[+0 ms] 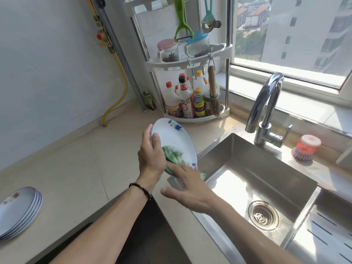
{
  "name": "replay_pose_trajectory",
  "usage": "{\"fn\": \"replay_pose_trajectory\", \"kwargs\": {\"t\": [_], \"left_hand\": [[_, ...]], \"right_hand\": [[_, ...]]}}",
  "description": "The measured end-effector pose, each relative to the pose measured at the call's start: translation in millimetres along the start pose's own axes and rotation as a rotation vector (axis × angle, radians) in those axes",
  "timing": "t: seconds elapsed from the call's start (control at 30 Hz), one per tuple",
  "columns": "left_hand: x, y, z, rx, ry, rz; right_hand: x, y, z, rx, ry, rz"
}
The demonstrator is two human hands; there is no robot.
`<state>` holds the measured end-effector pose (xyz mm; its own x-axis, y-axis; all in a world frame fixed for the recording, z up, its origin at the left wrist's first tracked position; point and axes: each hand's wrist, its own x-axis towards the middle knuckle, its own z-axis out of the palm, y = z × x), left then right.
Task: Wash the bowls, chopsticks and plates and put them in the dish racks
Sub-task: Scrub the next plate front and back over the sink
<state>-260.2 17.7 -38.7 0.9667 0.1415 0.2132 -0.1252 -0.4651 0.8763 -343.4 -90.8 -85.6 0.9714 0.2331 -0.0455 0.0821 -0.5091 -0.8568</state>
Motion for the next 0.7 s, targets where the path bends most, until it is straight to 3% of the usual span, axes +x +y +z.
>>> {"fn": "replay_pose_trajectory", "kwargs": {"t": [0.07,0.2,0.33,0.4,0.5,0.6,0.7], "left_hand": [[3.7,-0.2,-1.1,-0.022,-0.015,0.006],[5.2,-2.4,-4.7,-0.025,-0.076,0.026],[7.9,-5.5,-2.8,-0.059,-0.022,-0.043],[11.1,-7.7,-6.9,-0.104,-0.078,-0.06],[8.9,-6.3,-8.3,-0.108,-0.075,-0.078],[7.5,-4.7,-4.4,-0.118,0.021,-0.128],[9.8,-6.4,-7.2,-0.148,-0.036,-0.165]], "right_hand": [[-4.6,-5.8,4.8,0.047,-0.003,-0.049],[3.9,22.5,-5.6,-0.23,0.024,0.046],[-0.1,-5.3,7.7,-0.015,0.007,-0.038],[0.7,6.2,3.1,-0.091,0.038,-0.07],[2.3,23.4,-6.5,-0.315,0.07,0.027],[-0.8,1.2,1.5,-0.168,0.048,-0.053],[4.5,15.6,-7.8,-0.223,0.045,-0.081]]}}
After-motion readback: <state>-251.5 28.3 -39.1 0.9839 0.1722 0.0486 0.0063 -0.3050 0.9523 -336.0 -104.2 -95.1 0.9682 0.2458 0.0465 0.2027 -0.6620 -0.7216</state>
